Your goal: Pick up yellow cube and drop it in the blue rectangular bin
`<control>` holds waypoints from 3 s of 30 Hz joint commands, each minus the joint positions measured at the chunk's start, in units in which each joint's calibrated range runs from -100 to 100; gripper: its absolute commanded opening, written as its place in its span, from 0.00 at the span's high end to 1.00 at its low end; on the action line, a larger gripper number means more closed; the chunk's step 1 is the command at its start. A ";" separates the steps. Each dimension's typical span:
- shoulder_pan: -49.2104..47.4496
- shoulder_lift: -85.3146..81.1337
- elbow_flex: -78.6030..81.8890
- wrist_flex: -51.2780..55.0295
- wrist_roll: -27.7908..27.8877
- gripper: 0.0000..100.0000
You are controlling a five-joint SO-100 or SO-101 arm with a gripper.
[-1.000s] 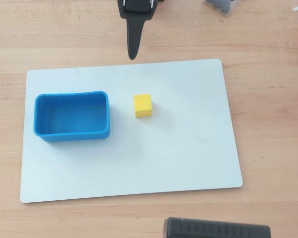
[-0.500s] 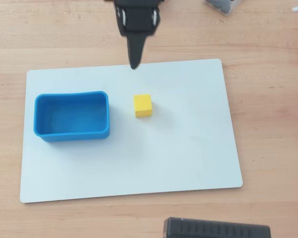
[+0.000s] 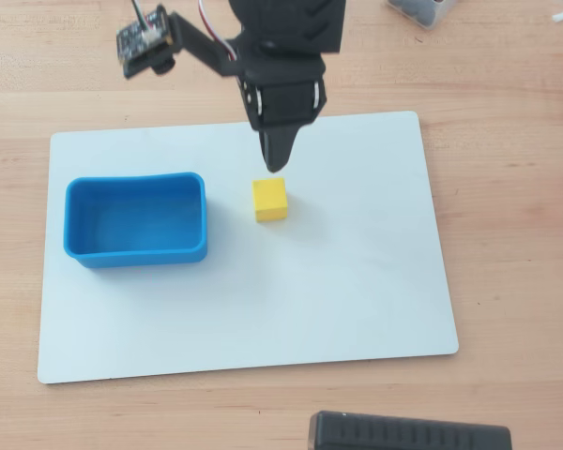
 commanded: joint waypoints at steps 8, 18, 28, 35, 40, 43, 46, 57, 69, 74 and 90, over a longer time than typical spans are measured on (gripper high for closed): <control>1.43 5.68 -11.64 -0.03 0.00 0.79; 1.60 16.36 -17.73 1.46 -1.27 0.79; 0.83 19.61 -18.37 1.79 -1.56 0.83; 0.49 19.71 -18.18 1.79 -1.56 0.95; 1.09 16.92 -18.64 3.27 -1.66 0.95; 0.75 12.65 -19.82 6.33 -2.30 0.95; 0.66 11.25 -24.91 12.11 -2.69 0.95; 6.58 8.37 -39.37 23.34 -2.98 0.96; 15.67 11.63 -43.37 20.61 -2.59 0.96; 17.90 13.20 -42.82 16.90 -2.44 0.96; 21.33 23.98 -37.82 7.07 -2.39 0.96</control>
